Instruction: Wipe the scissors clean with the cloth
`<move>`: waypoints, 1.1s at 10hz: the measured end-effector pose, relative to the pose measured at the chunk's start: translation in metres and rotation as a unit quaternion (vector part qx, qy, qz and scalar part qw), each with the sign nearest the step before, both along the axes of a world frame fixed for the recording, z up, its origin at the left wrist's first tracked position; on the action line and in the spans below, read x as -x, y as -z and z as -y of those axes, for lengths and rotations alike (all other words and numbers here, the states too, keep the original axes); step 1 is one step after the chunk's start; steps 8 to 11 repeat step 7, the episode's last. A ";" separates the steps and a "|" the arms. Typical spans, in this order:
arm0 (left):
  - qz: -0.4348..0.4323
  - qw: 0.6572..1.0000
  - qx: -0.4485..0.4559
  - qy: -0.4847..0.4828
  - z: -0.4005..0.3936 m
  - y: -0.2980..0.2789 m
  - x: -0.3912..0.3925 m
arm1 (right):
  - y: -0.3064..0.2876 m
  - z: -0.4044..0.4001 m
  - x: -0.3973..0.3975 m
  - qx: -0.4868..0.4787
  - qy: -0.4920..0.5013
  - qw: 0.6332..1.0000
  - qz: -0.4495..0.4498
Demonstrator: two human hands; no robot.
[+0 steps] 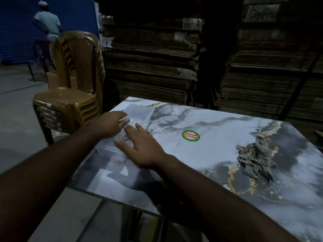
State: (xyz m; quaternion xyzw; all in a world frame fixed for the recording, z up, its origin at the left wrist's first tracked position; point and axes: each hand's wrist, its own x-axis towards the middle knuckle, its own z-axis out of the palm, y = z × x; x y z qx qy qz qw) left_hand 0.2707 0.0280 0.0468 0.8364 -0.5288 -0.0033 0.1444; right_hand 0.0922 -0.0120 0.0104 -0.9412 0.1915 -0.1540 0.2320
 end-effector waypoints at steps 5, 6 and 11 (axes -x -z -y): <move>0.028 0.999 -0.041 0.010 0.004 0.007 0.023 | 0.013 0.017 -0.002 0.035 0.087 0.996 0.006; 0.004 0.998 -0.057 0.011 0.002 0.005 0.025 | 0.014 0.016 0.000 -0.098 0.065 0.993 -0.002; 0.026 0.999 0.028 -0.008 0.006 -0.005 0.032 | 0.006 0.028 0.007 -0.329 0.094 0.929 0.140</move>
